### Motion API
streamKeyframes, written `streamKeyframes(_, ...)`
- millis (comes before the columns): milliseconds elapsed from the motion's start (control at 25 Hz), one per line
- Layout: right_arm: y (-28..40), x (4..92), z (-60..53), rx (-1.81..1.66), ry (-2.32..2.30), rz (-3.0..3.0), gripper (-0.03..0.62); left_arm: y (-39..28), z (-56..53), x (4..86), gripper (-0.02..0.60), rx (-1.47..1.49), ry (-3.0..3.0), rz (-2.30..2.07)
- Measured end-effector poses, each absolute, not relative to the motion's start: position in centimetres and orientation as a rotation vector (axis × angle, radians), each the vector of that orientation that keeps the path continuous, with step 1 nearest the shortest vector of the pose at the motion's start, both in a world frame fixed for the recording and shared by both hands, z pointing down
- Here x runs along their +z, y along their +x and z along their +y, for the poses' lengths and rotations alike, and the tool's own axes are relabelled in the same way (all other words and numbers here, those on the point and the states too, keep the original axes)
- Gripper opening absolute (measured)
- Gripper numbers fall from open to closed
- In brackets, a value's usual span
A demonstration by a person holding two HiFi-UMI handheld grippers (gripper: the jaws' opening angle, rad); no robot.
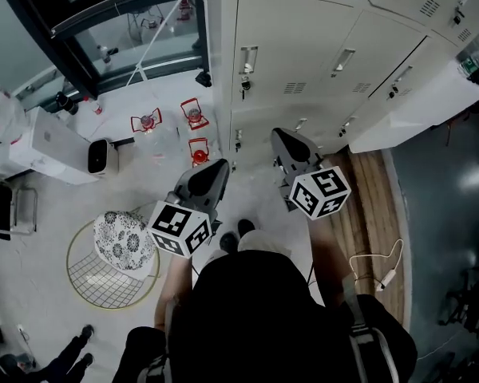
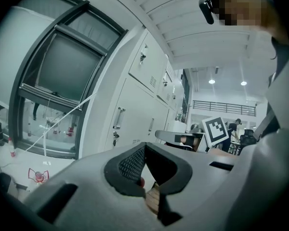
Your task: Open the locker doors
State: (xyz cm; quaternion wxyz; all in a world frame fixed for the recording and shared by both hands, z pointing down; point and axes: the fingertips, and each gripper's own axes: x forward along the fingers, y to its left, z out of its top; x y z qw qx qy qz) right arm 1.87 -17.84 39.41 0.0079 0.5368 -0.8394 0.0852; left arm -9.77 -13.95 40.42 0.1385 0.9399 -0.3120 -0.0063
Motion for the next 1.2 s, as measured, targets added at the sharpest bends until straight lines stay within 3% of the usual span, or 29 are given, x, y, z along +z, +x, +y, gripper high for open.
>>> streamKeyframes(1200,1.9,39.7,-30.9,0.094,1.328,-2.714,0.020,-6.4,-20.3,40.4,0.018,-0.026,2.596,-1.184)
